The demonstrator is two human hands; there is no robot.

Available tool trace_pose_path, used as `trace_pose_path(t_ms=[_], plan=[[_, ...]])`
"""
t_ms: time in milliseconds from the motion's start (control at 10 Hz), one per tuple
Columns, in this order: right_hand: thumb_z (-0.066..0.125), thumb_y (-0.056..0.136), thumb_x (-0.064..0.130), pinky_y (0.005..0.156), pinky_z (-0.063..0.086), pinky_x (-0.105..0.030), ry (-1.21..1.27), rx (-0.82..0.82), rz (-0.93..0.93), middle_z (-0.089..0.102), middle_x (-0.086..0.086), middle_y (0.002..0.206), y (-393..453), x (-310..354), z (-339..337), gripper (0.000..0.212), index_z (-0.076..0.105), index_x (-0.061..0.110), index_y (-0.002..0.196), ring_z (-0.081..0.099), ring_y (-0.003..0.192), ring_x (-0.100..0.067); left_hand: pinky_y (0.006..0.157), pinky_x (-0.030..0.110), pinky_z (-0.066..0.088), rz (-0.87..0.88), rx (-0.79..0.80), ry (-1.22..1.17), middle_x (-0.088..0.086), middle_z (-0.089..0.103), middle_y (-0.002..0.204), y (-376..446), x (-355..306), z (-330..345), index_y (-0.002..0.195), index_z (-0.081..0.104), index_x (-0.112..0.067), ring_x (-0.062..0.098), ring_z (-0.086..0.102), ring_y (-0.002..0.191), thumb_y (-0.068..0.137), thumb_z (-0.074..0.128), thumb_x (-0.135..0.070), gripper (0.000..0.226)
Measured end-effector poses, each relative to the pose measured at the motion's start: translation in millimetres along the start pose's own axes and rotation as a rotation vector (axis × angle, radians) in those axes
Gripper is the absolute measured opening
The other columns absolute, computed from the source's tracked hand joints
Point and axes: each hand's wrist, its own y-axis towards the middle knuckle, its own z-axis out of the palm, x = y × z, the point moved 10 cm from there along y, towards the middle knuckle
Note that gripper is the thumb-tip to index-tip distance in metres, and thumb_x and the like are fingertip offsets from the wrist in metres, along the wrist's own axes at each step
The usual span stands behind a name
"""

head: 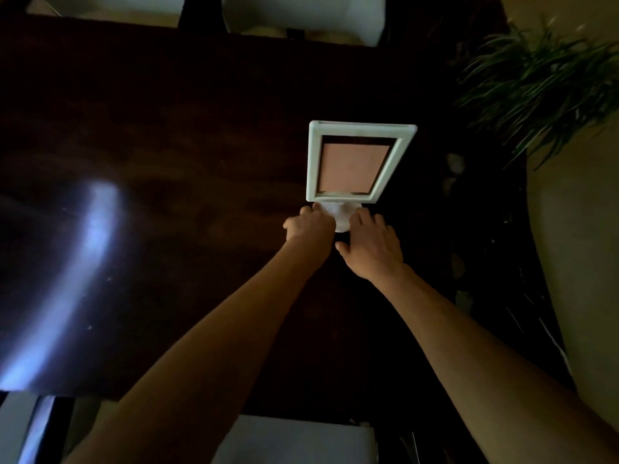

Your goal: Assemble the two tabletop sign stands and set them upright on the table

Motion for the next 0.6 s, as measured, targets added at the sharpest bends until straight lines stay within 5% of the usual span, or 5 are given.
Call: trace_pose_path(t_ms=[100,300,600], plan=[[0.057,0.088,0.039,0.091,0.044,-0.042,0.08,0.073,0.003,0.035,-0.008,0.139,-1,-4,1,0.056,0.039,0.007,0.131,0.039,0.122,-0.03,0.093,0.047,0.049,0.058,-0.042,-0.089,0.019,0.049,0.13,-5,6,-6,0.126,0.046,0.002,0.036,0.05,0.118,0.09,0.048,0.002,0.036],[0.052,0.091,0.037,0.105,0.037,-0.042,0.145,0.173,-0.01,0.021,-0.009,0.153,-47,-7,7,0.062,0.028,0.011,0.141,0.027,0.137,-0.029,0.097,0.047,0.048,0.067,0.008,-0.22,0.014,0.05,0.129,-40,31,12,0.132,0.044,-0.015,0.031,0.047,0.121,0.091,0.049,-0.008,0.042],[0.051,0.091,0.038,0.102,0.041,-0.041,0.121,0.073,-0.11,0.039,-0.01,0.142,-152,12,-40,0.058,0.032,0.01,0.138,0.04,0.128,-0.028,0.101,0.045,0.045,-0.046,-0.083,-0.246,0.011,0.052,0.135,-174,75,1,0.132,0.047,-0.013,0.027,0.049,0.123,0.095,0.05,-0.021,0.038]])
